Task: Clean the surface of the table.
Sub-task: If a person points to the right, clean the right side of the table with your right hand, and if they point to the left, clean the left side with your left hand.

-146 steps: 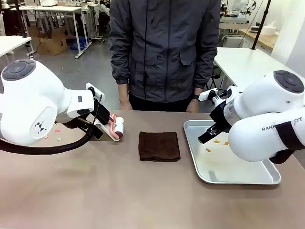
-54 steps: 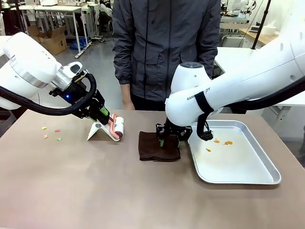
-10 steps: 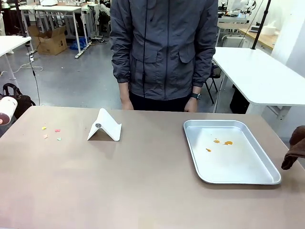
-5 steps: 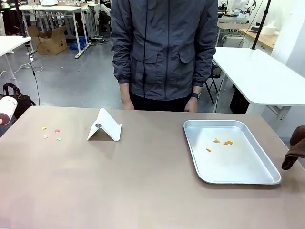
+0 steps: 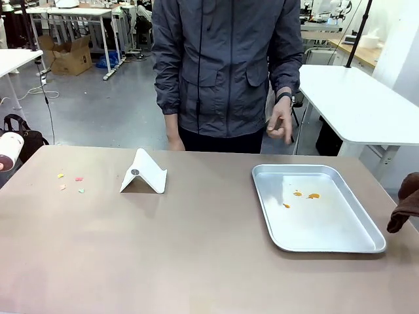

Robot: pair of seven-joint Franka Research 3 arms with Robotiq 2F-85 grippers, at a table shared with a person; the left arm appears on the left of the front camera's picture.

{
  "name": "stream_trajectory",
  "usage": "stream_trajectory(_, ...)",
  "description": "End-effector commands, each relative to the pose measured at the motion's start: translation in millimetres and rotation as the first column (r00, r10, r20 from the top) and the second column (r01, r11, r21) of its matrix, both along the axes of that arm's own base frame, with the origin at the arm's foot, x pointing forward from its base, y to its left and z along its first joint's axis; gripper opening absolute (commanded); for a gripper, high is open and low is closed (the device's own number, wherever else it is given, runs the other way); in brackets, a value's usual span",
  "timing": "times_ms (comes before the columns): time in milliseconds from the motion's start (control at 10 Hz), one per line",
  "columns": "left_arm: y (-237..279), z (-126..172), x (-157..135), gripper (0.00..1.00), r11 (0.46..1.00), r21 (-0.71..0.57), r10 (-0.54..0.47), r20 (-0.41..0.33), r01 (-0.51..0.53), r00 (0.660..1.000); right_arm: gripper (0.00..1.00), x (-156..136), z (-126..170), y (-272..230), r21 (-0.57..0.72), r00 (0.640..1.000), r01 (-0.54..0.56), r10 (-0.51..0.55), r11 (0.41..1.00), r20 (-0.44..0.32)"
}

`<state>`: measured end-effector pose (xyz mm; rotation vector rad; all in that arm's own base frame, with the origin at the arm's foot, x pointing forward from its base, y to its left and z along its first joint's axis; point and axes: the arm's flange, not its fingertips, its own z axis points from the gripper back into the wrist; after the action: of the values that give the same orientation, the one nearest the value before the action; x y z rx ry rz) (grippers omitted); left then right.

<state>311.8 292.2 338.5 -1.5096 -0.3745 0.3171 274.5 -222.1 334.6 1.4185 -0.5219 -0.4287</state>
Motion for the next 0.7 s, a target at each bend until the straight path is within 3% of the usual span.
stream_trajectory(0,-1.5,3.4,-3.3,0.00,1.000,0.010,-0.013,0.017,0.013,1.000,0.00,-1.5,8.7,-0.9,0.016,1.000,0.005,-0.005,1.000,-0.012)
stream_trajectory(500,-1.5,3.4,-3.3,0.00,1.000,0.010,-0.013,0.017,0.013,1.000,0.00,-1.5,8.7,-0.9,0.016,1.000,0.005,-0.005,1.000,-0.012)
stream_trajectory(600,-1.5,3.4,-3.3,0.00,1.000,0.010,-0.013,0.017,0.013,1.000,0.06,0.0,0.0,0.0,0.000,1.000,0.000,0.000,1.000,0.000)
